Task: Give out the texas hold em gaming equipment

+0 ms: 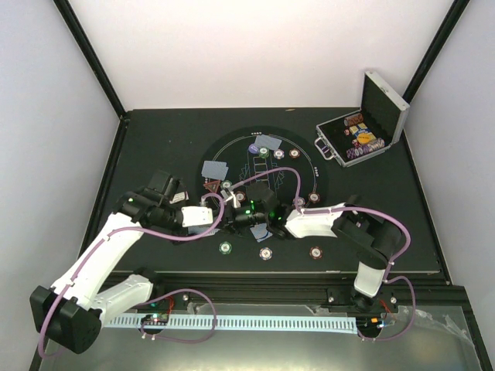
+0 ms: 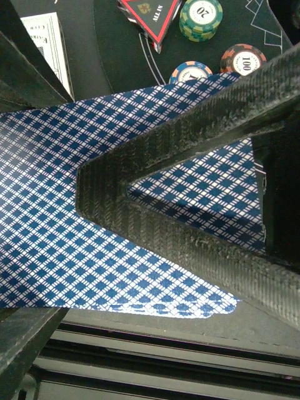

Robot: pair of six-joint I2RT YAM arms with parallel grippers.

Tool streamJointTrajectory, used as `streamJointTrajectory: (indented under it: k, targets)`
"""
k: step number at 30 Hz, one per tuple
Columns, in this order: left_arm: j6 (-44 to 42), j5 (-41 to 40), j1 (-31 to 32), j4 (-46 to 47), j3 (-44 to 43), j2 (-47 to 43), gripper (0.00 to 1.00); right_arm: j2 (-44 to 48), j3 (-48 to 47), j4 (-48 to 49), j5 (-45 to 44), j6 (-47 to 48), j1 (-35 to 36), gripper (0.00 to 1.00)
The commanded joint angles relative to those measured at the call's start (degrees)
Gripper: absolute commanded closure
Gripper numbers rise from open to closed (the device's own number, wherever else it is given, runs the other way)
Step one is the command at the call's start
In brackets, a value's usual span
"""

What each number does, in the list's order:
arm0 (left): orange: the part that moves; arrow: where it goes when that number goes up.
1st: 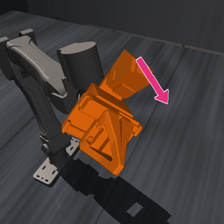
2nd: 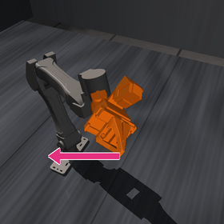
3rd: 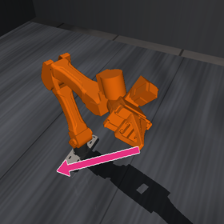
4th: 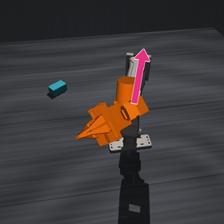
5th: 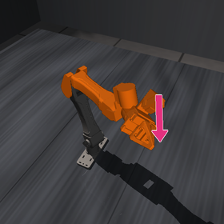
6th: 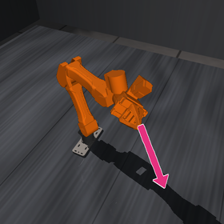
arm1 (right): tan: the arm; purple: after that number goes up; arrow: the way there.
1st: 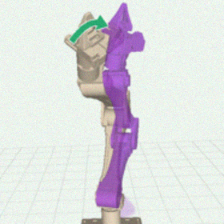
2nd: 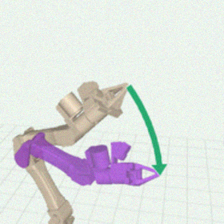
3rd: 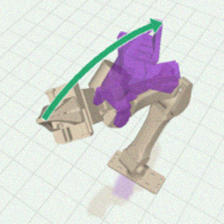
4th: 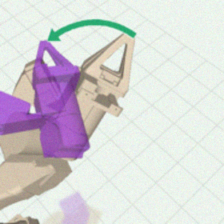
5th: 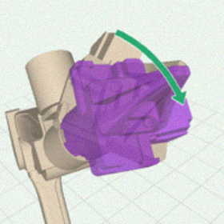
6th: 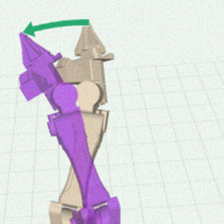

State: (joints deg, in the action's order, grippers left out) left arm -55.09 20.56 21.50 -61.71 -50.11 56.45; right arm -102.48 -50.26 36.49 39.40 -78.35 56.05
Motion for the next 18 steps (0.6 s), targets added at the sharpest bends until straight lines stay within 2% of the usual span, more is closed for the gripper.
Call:
streamJointTrajectory:
  k: [1,5,9,11,14,18]
  targets:
    - [1.43,-0.95,0.3,0.73,-1.08,0.59,0.51,1.05,-1.38,-0.19,-0.02,1.32,0.63,0.93]
    - [1.65,-2.73,0.34,-0.32,-1.44,0.64,0.65,1.18,0.12,0.51,-0.19,1.09,0.22,0.82]
    - [1.58,-2.9,0.3,-0.14,-1.38,0.2,0.79,1.69,0.49,0.72,-0.41,1.07,0.13,0.61]
    - [1.48,-2.81,0.3,-0.08,-1.53,0.15,0.87,2.26,0.55,-0.28,-0.5,1.57,-0.15,0.54]
    - [1.47,-2.85,0.28,-0.4,-1.73,0.14,0.95,3.37,1.06,-1.49,-0.71,2.31,-0.86,0.48]
    - [1.05,-2.98,0.38,-0.34,-1.76,-0.11,0.98,4.28,1.14,-3.98,-0.95,3.61,-1.32,0.43]
